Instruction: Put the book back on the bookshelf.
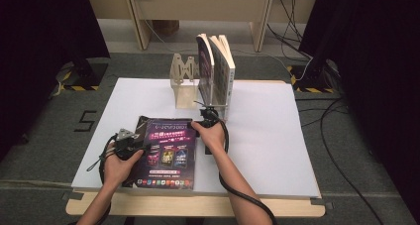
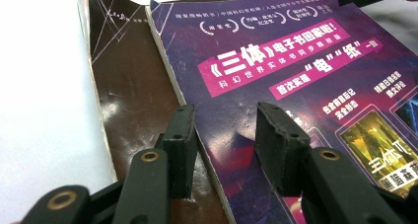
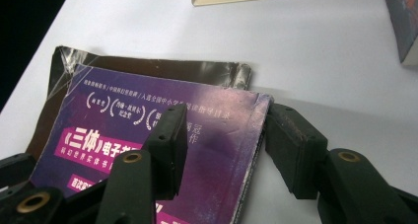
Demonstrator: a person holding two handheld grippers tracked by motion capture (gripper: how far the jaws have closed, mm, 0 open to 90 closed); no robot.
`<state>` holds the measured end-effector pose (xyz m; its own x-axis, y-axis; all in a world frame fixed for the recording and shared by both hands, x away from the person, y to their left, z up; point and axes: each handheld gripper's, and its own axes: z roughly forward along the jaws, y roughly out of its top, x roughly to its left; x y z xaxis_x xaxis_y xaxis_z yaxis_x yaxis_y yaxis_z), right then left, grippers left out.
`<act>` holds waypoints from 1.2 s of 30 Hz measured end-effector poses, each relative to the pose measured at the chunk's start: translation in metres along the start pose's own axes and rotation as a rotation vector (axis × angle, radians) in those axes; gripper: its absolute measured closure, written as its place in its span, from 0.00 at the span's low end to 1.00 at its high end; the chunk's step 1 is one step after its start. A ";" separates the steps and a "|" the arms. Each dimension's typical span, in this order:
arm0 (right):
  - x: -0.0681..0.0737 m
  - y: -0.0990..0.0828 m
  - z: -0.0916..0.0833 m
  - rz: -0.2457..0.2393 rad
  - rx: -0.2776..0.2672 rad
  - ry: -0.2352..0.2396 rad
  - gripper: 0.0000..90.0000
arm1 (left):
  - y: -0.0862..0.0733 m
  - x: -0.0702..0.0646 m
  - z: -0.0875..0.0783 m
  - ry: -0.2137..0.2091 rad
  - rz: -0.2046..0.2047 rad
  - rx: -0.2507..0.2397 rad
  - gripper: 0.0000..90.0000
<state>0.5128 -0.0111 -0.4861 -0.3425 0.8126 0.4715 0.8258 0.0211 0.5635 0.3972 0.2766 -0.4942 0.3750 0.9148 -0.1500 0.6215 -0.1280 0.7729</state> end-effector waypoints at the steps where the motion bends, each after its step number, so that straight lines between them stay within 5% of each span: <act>1: 0.000 0.000 0.000 0.000 -0.002 0.004 0.57 | 0.000 0.000 0.000 0.000 0.000 0.000 0.66; 11: -0.002 0.002 -0.004 0.067 -0.025 0.037 0.62 | 0.000 0.000 0.000 0.002 0.001 0.001 0.66; 23: -0.003 -0.006 -0.005 0.095 0.009 0.048 0.61 | 0.000 -0.001 0.000 0.004 0.002 0.000 0.66; 26: -0.002 -0.008 -0.003 0.134 0.064 0.137 0.62 | 0.000 -0.001 0.000 0.006 0.003 -0.001 0.66; 30: 0.002 -0.011 0.000 0.120 0.039 0.118 0.63 | 0.000 -0.001 0.000 0.008 0.004 -0.003 0.66; 36: 0.010 -0.008 -0.002 0.009 0.056 0.059 0.66 | 0.000 0.000 0.000 0.004 0.001 -0.003 0.66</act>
<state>0.5024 -0.0047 -0.4845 -0.3597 0.7772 0.5163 0.8521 0.0481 0.5212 0.3967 0.2770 -0.4944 0.3730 0.9162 -0.1466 0.6188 -0.1280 0.7750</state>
